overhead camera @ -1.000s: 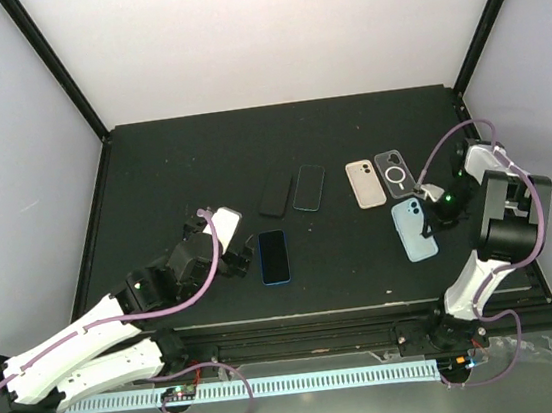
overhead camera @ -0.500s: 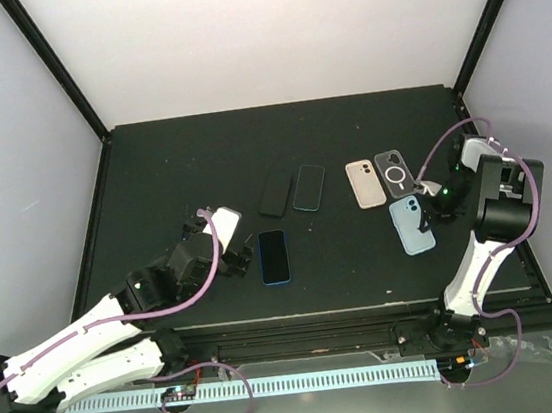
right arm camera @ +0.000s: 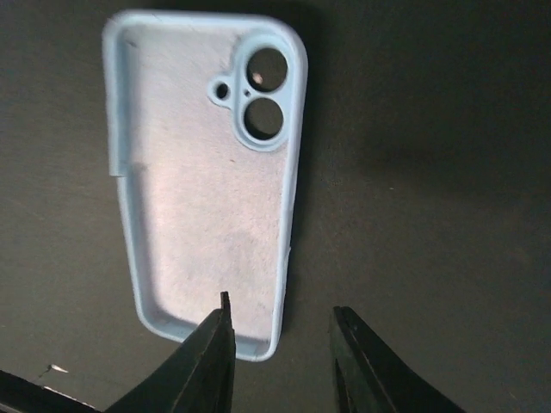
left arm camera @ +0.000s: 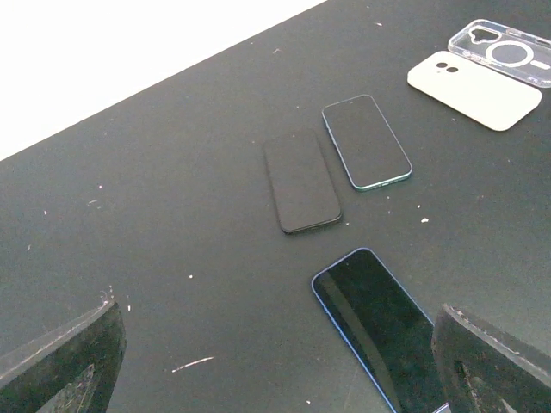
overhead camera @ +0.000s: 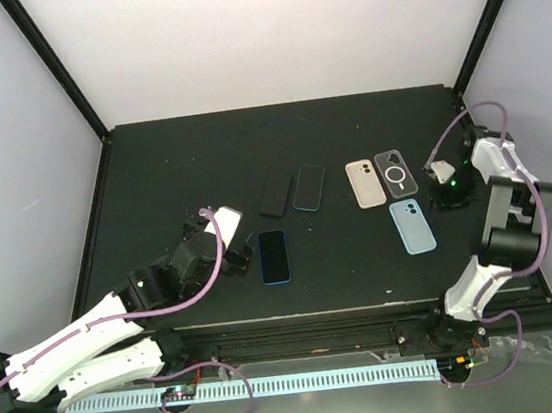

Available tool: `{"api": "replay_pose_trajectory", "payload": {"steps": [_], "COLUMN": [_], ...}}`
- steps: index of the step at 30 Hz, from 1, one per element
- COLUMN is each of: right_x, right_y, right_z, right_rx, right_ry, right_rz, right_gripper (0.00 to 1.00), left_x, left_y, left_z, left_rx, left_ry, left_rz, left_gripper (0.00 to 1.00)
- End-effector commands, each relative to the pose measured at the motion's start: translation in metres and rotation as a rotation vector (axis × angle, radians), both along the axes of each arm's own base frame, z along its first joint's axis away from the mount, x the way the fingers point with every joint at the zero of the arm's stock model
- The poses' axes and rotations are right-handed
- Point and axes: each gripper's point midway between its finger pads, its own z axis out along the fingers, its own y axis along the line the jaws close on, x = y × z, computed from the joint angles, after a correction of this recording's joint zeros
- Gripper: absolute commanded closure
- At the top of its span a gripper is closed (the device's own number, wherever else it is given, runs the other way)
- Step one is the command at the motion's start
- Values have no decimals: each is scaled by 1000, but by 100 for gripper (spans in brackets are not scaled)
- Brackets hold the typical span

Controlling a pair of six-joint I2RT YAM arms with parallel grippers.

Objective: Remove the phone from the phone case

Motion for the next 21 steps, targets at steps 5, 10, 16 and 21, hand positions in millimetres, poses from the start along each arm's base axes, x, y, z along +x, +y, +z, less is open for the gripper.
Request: {"api": "replay_pose_trajectory", "payload": {"steps": [5,10,16,21], "right_x": [10,6,2,-1], "right_y": [34,63,134,168], "right_z": [124,178,218,286], "right_rx": [97,126,212,310], "right_ry": [-414,-637,-854,-1088], "right_rz": [31,83,187,200], "right_gripper": [66,60,55,49], "left_x": [9,17,26,42], "left_y": [6,14,15,36], "left_z": [-4,-5,8,41], "left_rx": [36,42,25,87], "left_ry": [-9,-9,-7,-44], "left_rz": [46,99,122,256], "left_gripper": [1,1,1,1]}}
